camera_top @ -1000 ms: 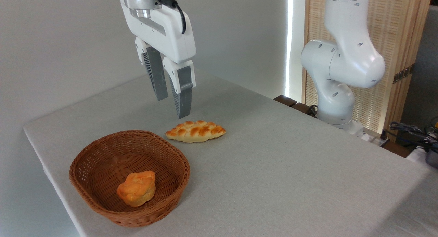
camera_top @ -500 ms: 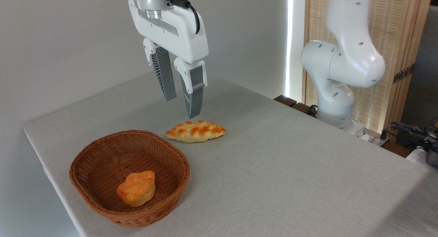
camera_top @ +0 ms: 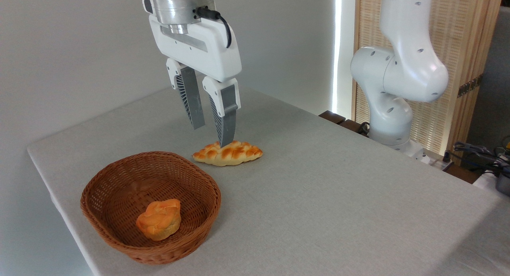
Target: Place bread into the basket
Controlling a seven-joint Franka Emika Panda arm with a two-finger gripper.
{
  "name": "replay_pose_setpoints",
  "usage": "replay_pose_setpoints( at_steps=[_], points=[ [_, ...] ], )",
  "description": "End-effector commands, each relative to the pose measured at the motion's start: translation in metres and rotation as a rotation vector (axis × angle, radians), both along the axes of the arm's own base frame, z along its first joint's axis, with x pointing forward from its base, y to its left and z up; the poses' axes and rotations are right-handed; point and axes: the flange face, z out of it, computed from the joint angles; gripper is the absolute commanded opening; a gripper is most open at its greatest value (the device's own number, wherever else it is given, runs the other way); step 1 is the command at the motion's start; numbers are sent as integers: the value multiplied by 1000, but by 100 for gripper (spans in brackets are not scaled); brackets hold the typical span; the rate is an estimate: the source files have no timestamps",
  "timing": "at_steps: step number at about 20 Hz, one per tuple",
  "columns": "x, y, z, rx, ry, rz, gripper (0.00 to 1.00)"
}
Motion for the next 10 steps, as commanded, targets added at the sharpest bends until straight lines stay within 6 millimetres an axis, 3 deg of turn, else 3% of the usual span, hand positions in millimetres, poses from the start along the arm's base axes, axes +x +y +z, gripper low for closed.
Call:
replay_pose_setpoints(
  at_steps=[1, 10],
  points=[
    [-3, -5, 1, 20, -14, 10, 100],
    [-3, 0, -2, 6, 15, 22, 100]
  ],
)
